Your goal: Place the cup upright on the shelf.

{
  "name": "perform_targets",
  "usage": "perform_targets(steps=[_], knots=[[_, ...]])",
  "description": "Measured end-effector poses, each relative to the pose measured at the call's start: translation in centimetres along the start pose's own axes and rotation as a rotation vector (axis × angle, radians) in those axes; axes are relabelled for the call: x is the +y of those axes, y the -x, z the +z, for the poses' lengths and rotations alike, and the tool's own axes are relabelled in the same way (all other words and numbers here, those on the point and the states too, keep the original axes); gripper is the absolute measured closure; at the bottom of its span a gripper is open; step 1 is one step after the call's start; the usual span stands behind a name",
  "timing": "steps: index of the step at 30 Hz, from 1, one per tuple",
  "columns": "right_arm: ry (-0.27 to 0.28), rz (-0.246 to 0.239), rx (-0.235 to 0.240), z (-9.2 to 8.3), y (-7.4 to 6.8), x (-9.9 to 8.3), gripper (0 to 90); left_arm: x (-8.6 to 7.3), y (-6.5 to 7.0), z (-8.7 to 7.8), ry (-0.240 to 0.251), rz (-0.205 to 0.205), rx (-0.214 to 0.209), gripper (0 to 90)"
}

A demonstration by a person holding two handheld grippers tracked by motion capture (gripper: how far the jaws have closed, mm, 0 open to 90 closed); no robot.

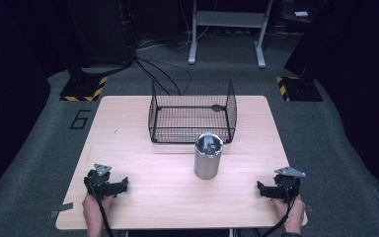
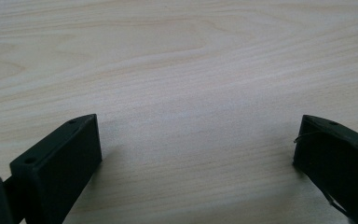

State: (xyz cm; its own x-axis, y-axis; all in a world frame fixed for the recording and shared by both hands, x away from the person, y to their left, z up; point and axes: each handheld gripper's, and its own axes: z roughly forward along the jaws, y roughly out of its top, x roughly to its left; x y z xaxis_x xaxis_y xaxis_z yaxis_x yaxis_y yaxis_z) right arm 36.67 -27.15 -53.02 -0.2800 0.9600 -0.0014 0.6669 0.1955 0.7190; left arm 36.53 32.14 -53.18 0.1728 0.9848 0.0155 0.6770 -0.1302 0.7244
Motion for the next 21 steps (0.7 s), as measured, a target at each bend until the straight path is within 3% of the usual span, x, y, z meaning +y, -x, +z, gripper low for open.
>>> perform_targets(steps=[21], knots=[[-0.018,0.004,0.006,0.07,0.06,0.29,0.0,0.06,0.04,0.07,0.006,0.006,0.003,0.5]])
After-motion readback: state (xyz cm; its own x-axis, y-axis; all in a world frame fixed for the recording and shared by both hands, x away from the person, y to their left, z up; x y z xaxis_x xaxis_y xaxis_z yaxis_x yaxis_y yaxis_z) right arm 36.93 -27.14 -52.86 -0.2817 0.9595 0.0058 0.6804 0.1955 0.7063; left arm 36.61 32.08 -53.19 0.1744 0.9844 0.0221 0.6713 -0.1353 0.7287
